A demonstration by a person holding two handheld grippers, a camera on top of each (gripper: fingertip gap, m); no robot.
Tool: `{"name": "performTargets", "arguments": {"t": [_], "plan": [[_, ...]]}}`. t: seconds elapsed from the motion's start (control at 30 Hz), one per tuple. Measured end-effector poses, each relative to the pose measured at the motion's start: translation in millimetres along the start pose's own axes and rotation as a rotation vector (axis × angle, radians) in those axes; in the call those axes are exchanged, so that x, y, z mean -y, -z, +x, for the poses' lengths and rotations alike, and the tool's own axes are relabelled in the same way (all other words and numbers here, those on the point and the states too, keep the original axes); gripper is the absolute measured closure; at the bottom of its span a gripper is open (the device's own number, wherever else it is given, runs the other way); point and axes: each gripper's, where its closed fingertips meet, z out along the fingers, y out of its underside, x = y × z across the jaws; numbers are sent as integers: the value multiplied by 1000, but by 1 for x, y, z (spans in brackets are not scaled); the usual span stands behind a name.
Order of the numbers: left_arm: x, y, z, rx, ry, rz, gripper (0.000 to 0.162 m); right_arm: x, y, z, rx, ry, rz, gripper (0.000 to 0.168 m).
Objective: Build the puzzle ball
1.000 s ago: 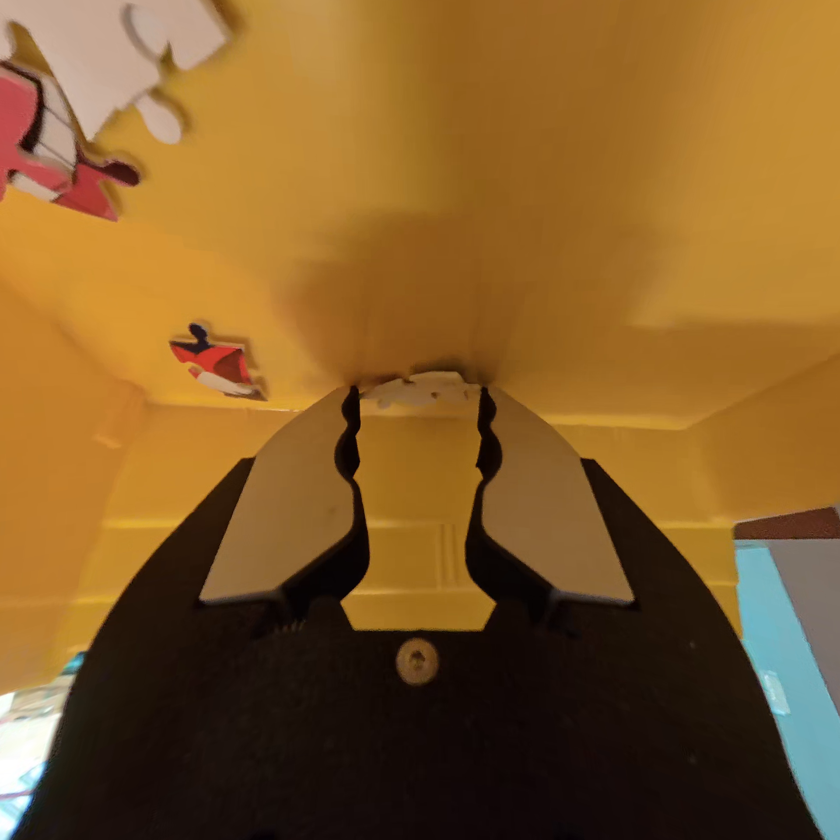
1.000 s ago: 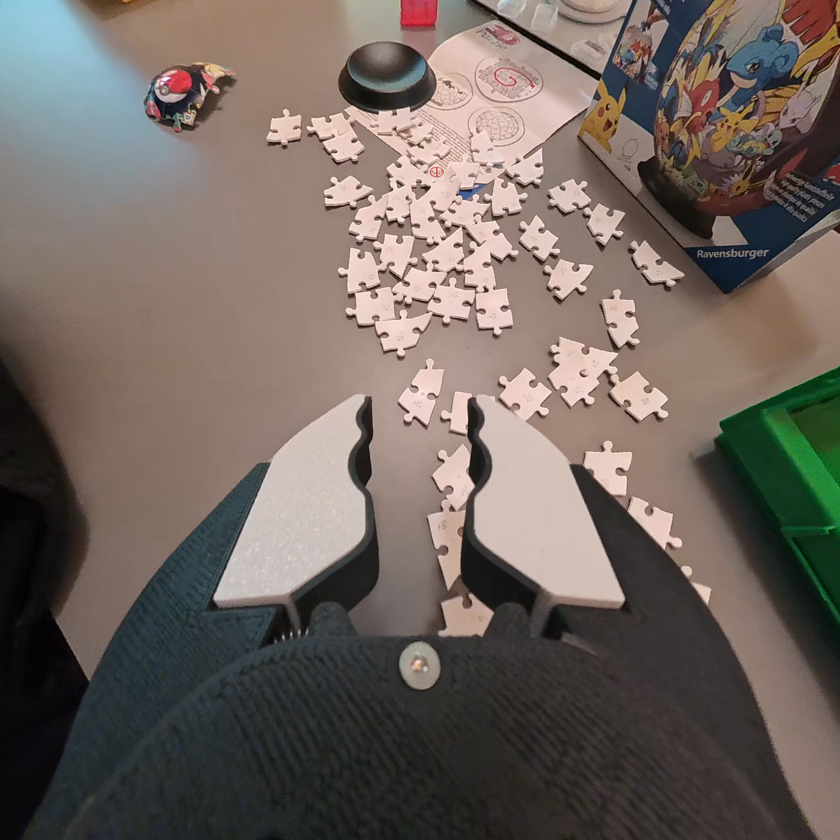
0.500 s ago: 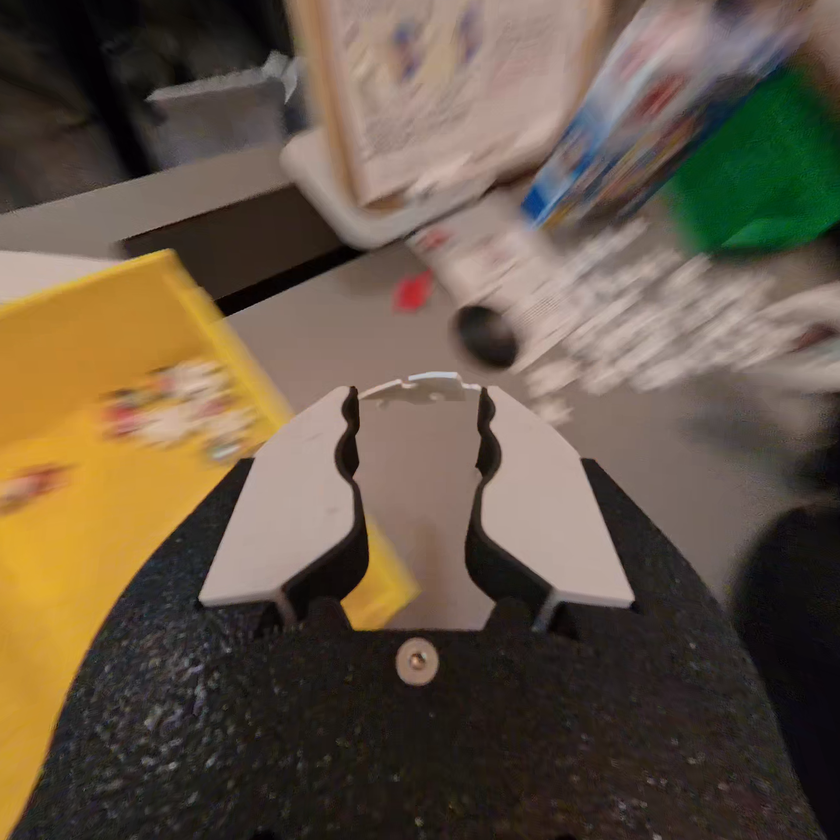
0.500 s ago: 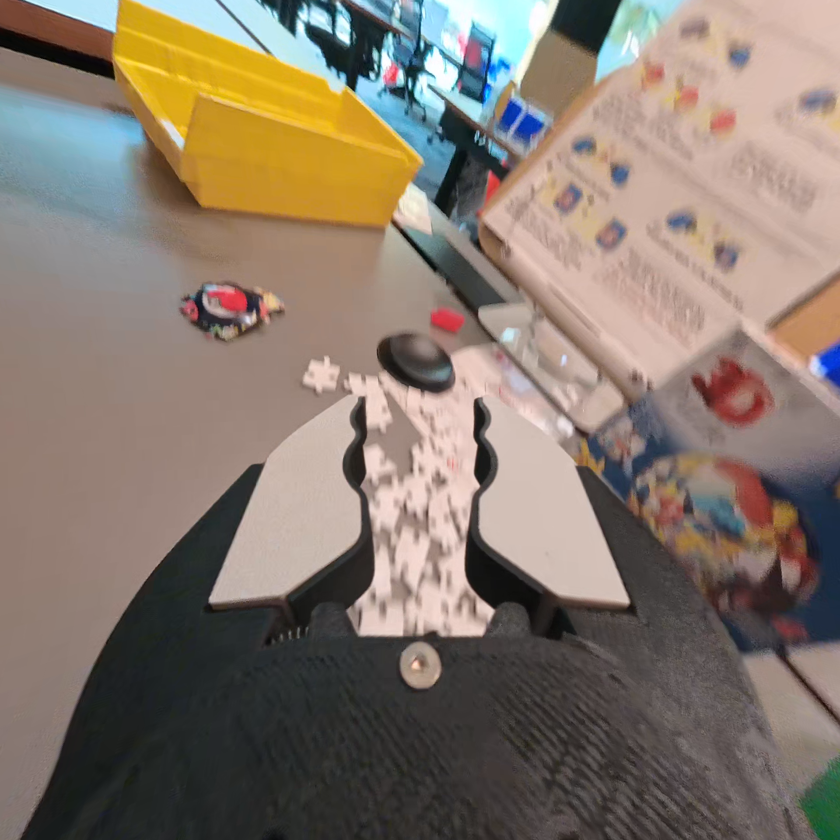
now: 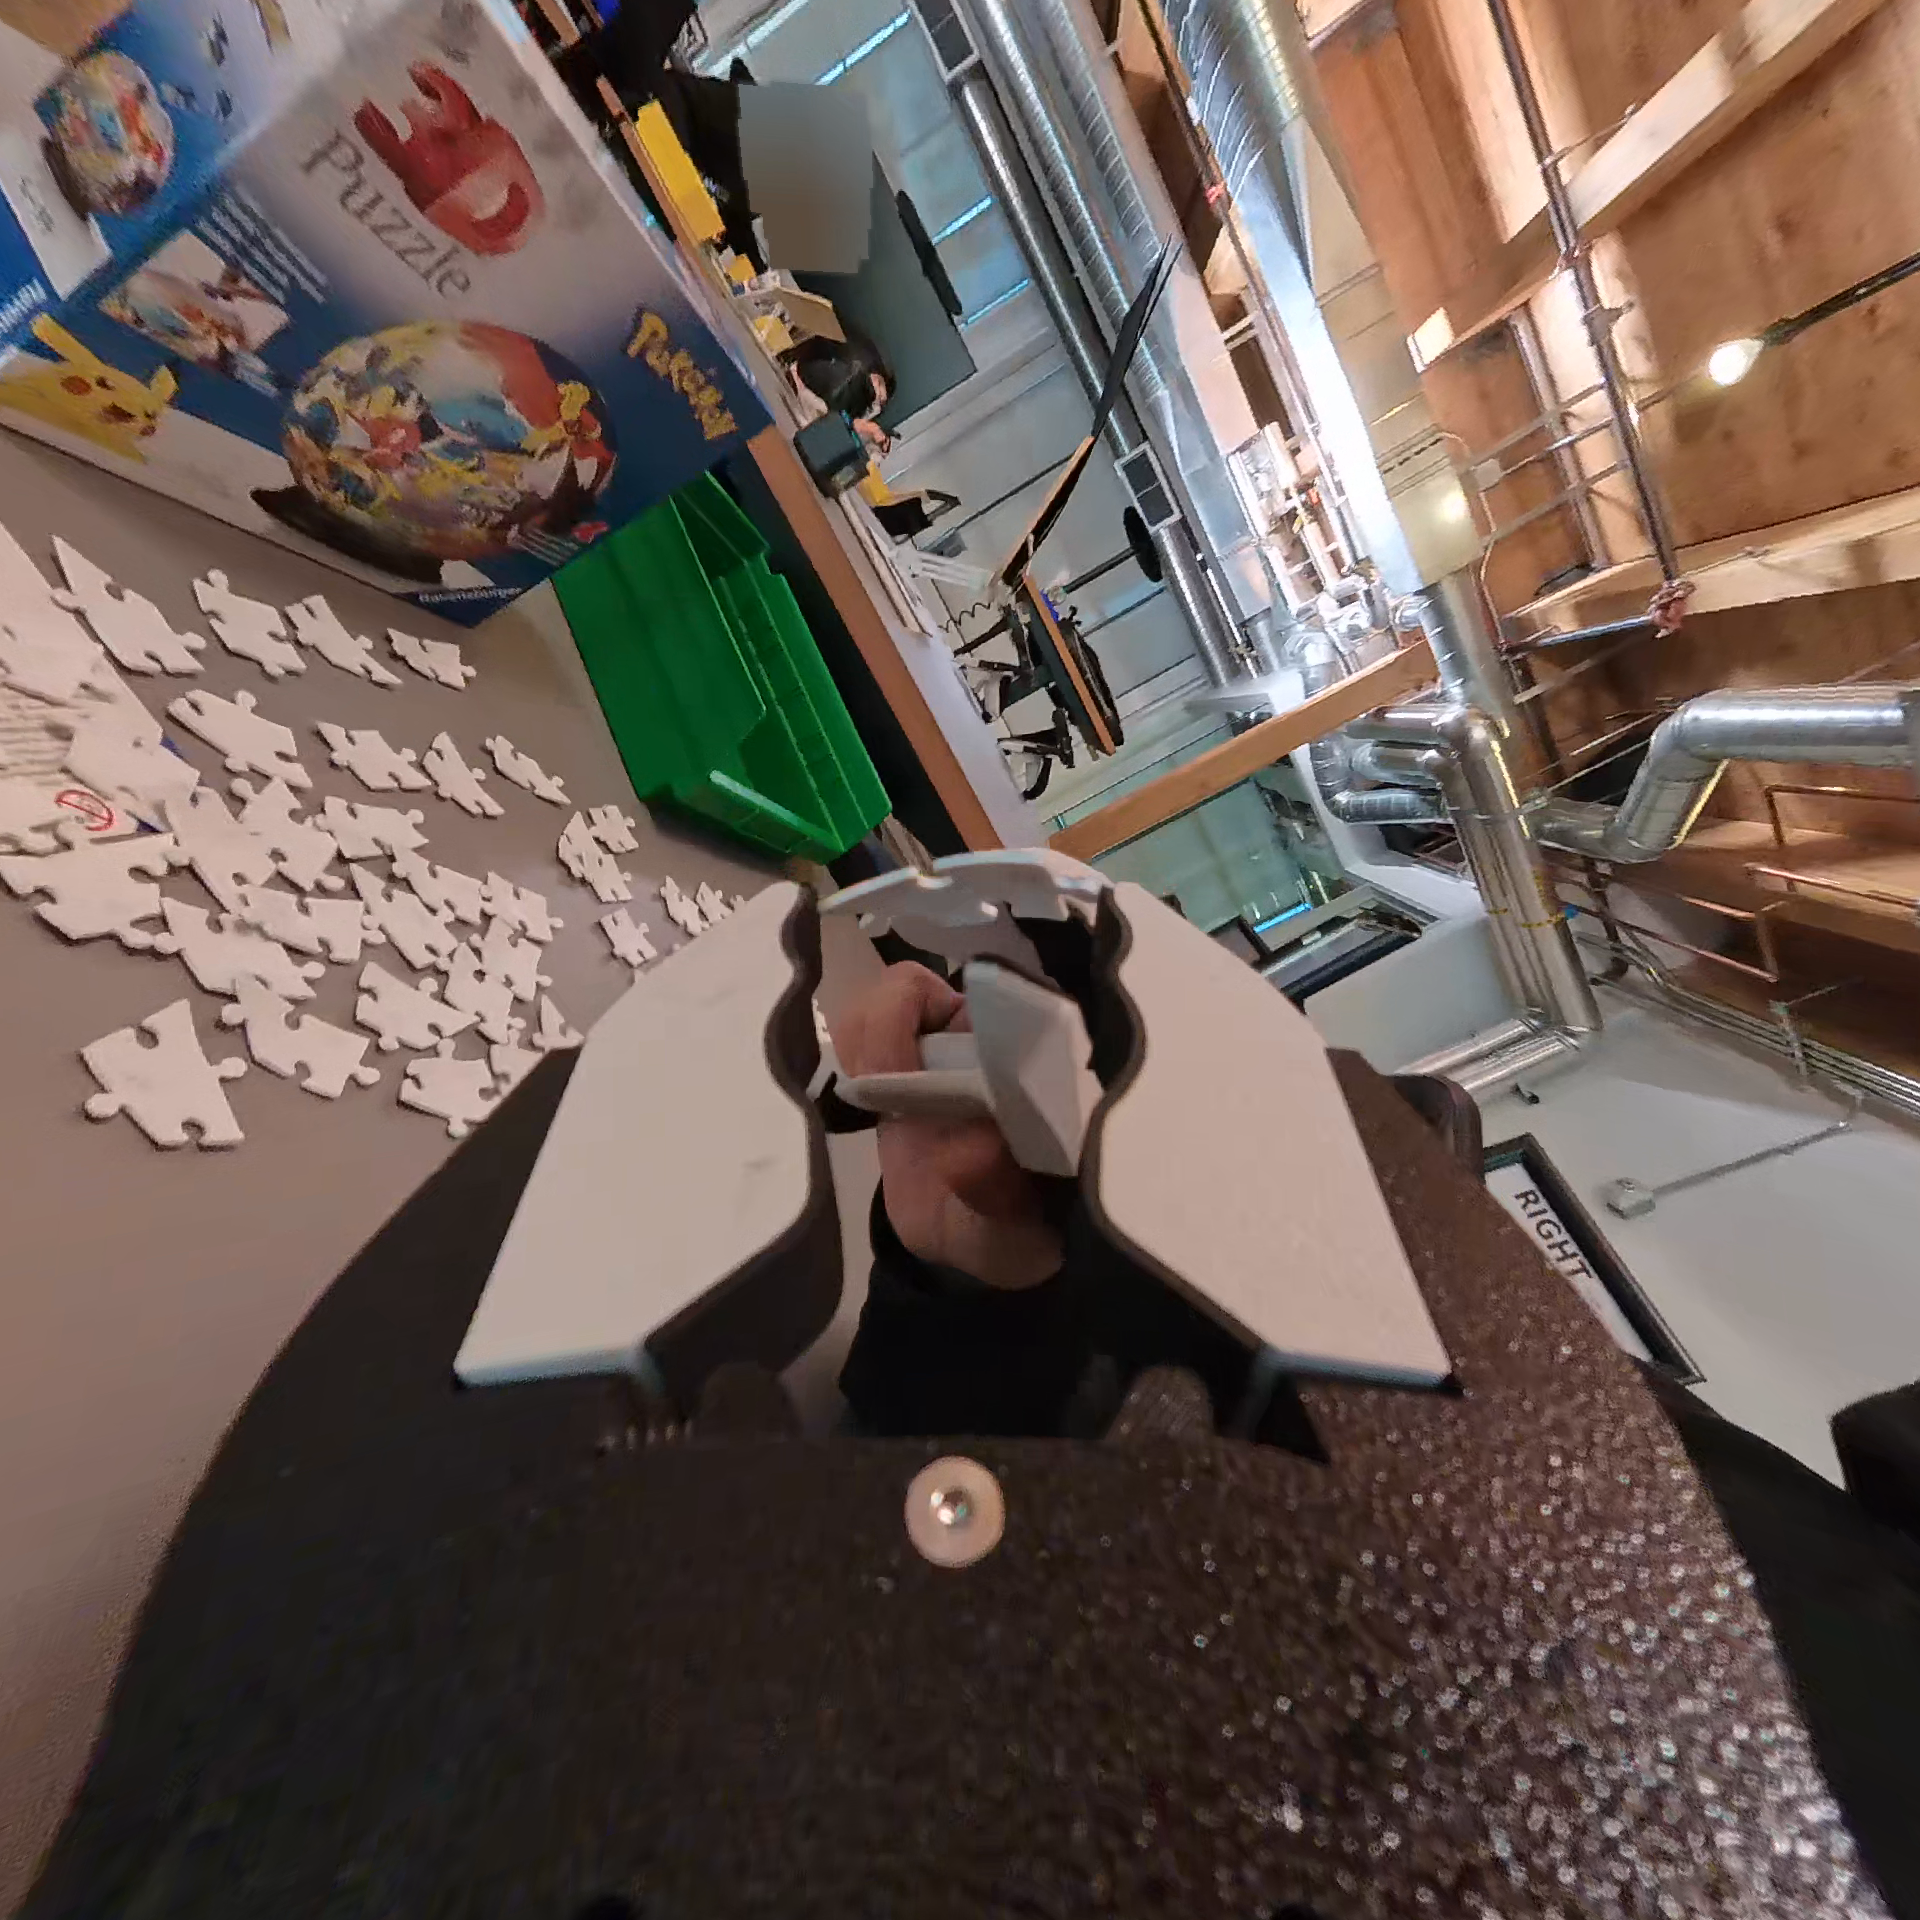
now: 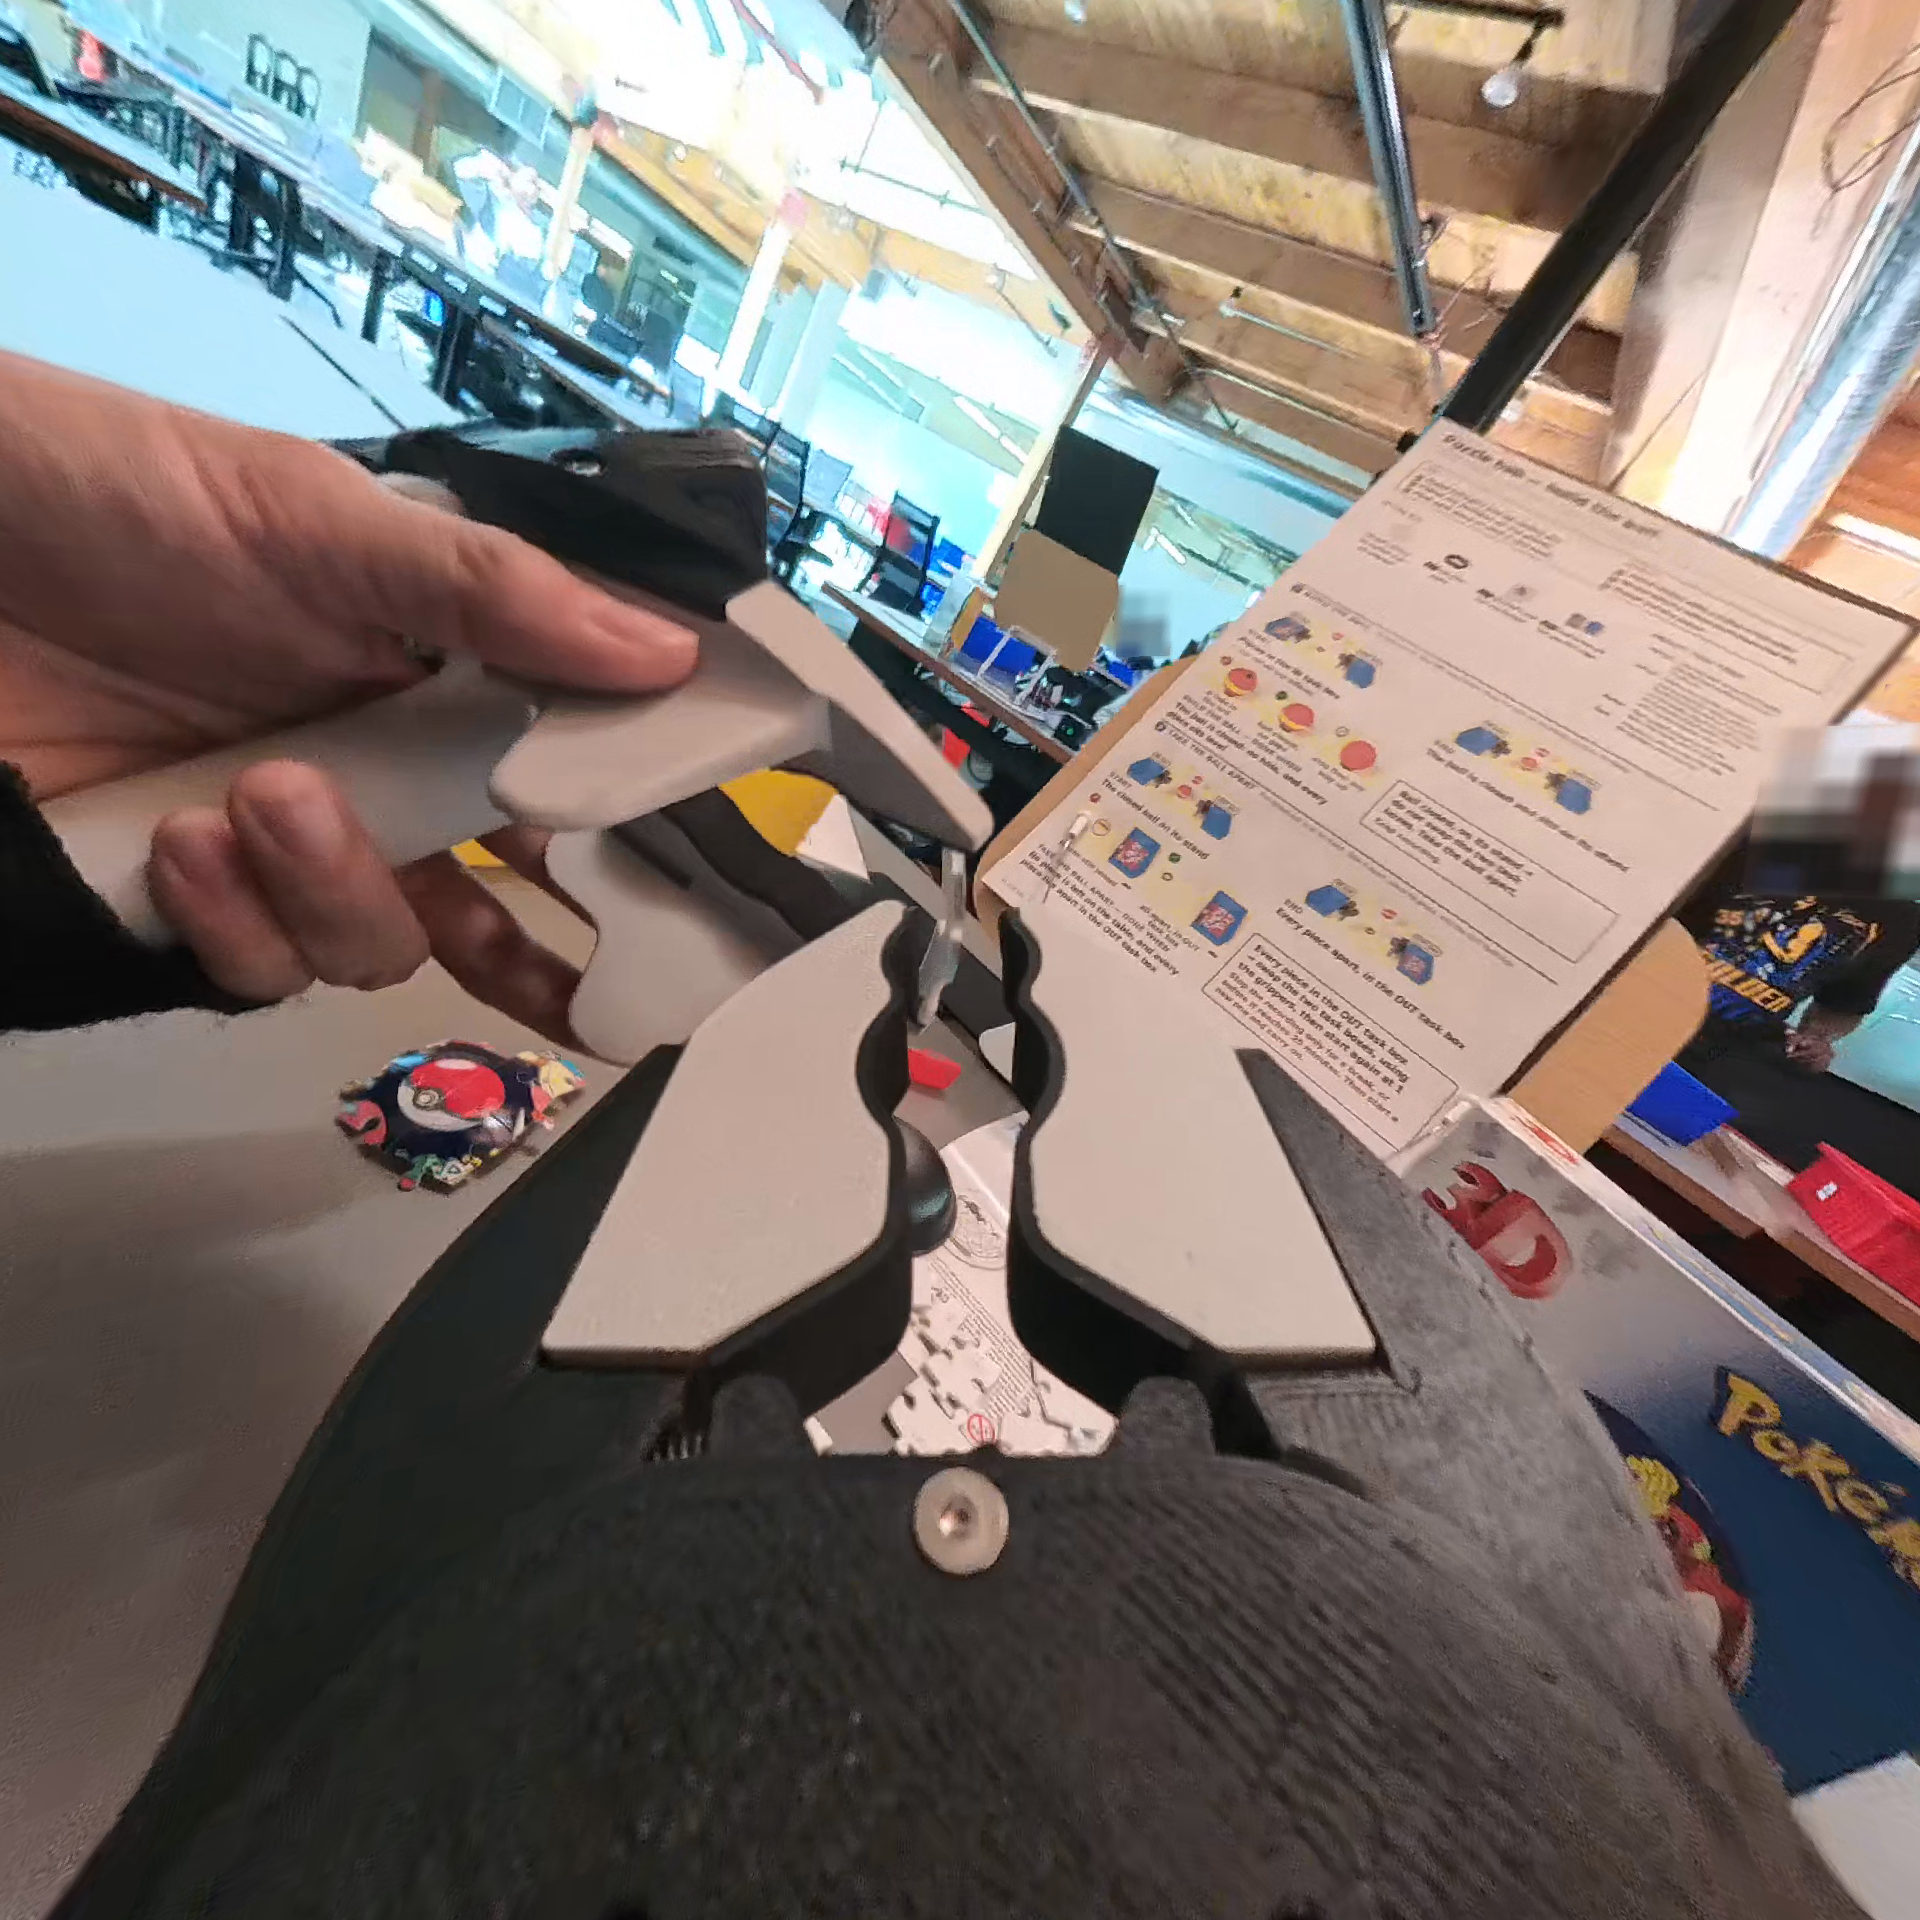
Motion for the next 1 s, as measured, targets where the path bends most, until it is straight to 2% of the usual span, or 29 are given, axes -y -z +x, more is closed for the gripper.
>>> {"name": "performTargets", "arguments": {"t": [0.1, 0.17, 0.27, 0.4, 0.5, 0.63, 0.73, 0.87, 1.0], "plan": [[-10, -8, 1, -6, 10, -33, 113, -5, 6, 3, -16, 14, -15, 157], [-16, -12, -2, 13, -1, -48, 113, -5, 9, 2, -14, 36, -3, 166], [-19, -14, -3, 14, 19, -36, 113, -7, 12, 1, -7, 44, -17, 166], [-23, -16, -1, 10, -4, -47, 112, -8, 17, 3, 33, -81, -9, 166], [-21, -16, 2, 11, -92, -34, 109, -15, 27, 14, 91, -303, -10, 166], [-11, -9, 7, 44, -295, 27, 109, -30, 49, 41, 196, -844, 31, 166], [-18, -12, 2, 98, -452, -27, 115, -34, 65, 56, 289, -1190, 137, 166], [-43, -31, 4, 80, -562, -137, 126, -42, 70, 52, 379, -1407, 160, 166], [-71, -49, 0, 89, -610, -288, 131, -37, 71, 40, 471, -1457, 165, 166]]}}
